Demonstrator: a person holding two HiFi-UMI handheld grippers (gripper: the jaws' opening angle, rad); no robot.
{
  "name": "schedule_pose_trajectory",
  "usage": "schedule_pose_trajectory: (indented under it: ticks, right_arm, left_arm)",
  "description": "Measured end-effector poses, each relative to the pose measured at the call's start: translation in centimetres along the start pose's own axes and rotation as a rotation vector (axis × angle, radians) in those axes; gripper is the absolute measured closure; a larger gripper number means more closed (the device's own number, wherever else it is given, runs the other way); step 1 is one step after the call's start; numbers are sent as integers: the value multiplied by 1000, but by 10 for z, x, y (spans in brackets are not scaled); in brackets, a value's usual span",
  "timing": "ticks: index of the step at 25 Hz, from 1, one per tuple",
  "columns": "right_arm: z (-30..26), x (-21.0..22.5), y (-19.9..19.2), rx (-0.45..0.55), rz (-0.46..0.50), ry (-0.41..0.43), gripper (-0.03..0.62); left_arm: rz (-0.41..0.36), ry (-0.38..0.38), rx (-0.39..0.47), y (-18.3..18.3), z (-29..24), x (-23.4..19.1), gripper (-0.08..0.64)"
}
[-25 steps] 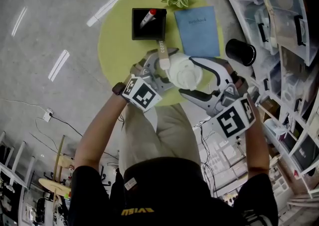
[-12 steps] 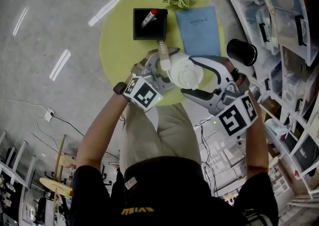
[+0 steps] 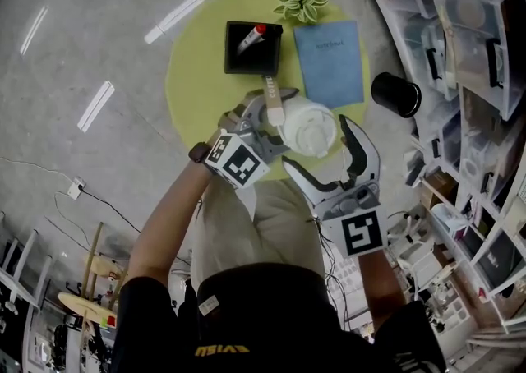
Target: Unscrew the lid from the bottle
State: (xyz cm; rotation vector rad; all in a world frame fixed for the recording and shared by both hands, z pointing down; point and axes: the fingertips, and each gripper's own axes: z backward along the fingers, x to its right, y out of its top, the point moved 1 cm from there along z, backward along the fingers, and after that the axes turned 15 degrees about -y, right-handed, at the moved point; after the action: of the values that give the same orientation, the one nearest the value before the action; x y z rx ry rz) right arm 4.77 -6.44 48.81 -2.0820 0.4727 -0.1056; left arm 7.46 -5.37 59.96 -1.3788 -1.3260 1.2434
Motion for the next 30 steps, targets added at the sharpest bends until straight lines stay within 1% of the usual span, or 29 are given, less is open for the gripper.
schedule_pose_trajectory:
  ticks: [3,5,7,10,15,21,26,30]
  right_arm:
    - [2,3,-7,-23,-76,-127,158]
    - [2,6,-13,-51,-111,-188,163]
    - [0,6,-21,-87,-128,-220,163]
    - [0,6,-25,-96,-115,-235,198]
    - [-2,5,-20,-68,-116,-230,202]
    - [-2,4,-21,-78,-97,-205,204]
    - [-2,3,-20,-69,-47,-141,204]
    - [-2,3,-20,-58,0,-66,204]
  left_arm:
    - [1,0,2,1,0,1,161]
    - [1,-2,3,1,0,1,161]
    - [2,-1,3,1,0,1,161]
    - [2,2,4,1,0,1,161]
    - [3,-3,4,1,0,1,161]
    - [5,-4,0,1,0,1,161]
    - [4,-4,0,1,0,1,161]
    - [5,-6,-1,1,0,1,161]
